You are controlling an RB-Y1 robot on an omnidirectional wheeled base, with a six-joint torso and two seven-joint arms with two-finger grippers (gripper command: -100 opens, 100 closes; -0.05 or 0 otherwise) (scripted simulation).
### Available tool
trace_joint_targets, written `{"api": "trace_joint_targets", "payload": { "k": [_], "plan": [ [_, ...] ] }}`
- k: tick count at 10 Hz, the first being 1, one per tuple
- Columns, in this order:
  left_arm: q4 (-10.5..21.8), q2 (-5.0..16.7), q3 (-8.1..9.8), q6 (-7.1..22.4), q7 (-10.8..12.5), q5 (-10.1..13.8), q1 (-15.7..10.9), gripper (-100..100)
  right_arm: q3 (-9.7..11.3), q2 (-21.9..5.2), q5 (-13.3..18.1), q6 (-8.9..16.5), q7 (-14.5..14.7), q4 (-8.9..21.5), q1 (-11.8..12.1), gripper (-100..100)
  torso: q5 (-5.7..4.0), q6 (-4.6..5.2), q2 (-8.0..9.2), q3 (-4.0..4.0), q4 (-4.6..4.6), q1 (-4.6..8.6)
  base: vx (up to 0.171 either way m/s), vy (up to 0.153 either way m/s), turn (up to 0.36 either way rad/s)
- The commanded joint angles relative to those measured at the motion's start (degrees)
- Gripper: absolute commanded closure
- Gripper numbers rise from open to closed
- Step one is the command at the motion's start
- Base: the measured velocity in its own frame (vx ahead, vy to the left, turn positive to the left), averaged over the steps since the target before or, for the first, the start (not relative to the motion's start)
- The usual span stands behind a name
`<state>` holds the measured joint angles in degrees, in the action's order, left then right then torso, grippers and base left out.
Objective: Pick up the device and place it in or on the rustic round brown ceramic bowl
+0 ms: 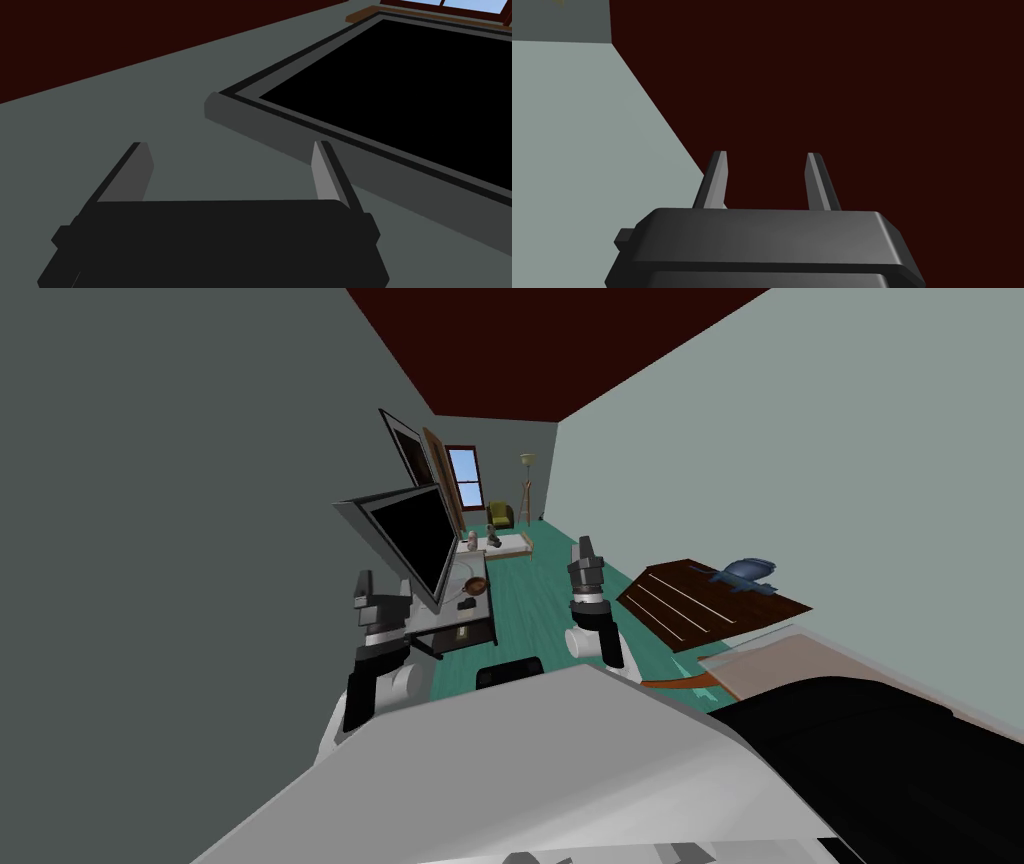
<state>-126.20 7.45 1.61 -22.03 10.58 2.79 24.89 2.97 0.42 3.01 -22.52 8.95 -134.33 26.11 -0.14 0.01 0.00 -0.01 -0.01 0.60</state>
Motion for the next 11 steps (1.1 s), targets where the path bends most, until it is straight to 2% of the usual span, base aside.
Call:
{"api": "trace_joint_targets", "payload": {
  "k": [1,3,4,6,7,8,9,10,11],
  "plan": [
    [1.0,0.8,0.37,1.7,0.1,0.7,-1.1,-100,0.0,0.0,0.0,0.0,0.0,0.0,0.0,0,0.0,0.0,0.0,0.0,0.0,0.0,-0.004,-0.105,-0.015],
    [4.8,3.8,1.52,5.2,0.4,3.2,-3.7,-100,0.0,0.0,0.0,0.0,0.0,0.0,0.0,0,0.06,0.0,-0.04,-0.02,0.0,-0.26,0.013,-0.101,-0.067],
    [5.3,3.8,1.52,5.2,0.4,3.2,-3.7,-100,0.0,0.0,0.0,0.0,0.0,0.0,0.0,0,0.04,0.0,-0.06,-0.03,-0.01,-0.2,0.003,-0.099,-0.013],
    [9.5,6.7,2.7,9.1,0.3,5.9,-6.5,-100,0.0,0.0,0.0,0.0,0.0,0.0,0.0,0,0.06,-0.01,-0.03,-0.01,0.0,-0.28,0.023,-0.11,-0.061],
    [10.2,6.7,2.7,9.4,0.3,5.9,-6.5,-100,0.0,0.0,0.0,0.0,0.0,0.0,0.0,0,0.04,0.0,-0.12,-0.06,-0.02,-0.15,0.041,-0.102,-0.017],
    [12.5,8.2,3.27,11.6,0.1,7.2,-7.9,-100,0.0,0.0,0.0,0.0,0.0,0.0,0.0,0,0.04,-0.02,-0.13,-0.07,-0.03,-0.22,0.022,-0.094,-0.043],
    [12.8,8.2,3.27,11.7,0.1,7.2,-7.9,-100,0.0,0.0,0.0,0.0,0.0,0.0,0.0,0,0.05,-0.01,-0.09,-0.05,-0.02,-0.26,0.009,-0.063,-0.02],
    [14.8,9.7,3.84,14.2,-0.2,8.6,-9.4,-100,0.0,0.0,0.0,0.0,0.0,0.0,0.0,0,0.07,-0.02,-0.04,-0.02,-0.01,-0.37,0.017,-0.067,-0.044],
    [15.4,9.7,3.84,14.2,-0.2,8.6,-9.4,-100,0.0,0.0,0.0,0.0,0.0,0.0,0.0,0,0.08,-0.01,-0.06,-0.03,-0.01,-0.37,0.018,-0.056,-0.024]
  ]
}}
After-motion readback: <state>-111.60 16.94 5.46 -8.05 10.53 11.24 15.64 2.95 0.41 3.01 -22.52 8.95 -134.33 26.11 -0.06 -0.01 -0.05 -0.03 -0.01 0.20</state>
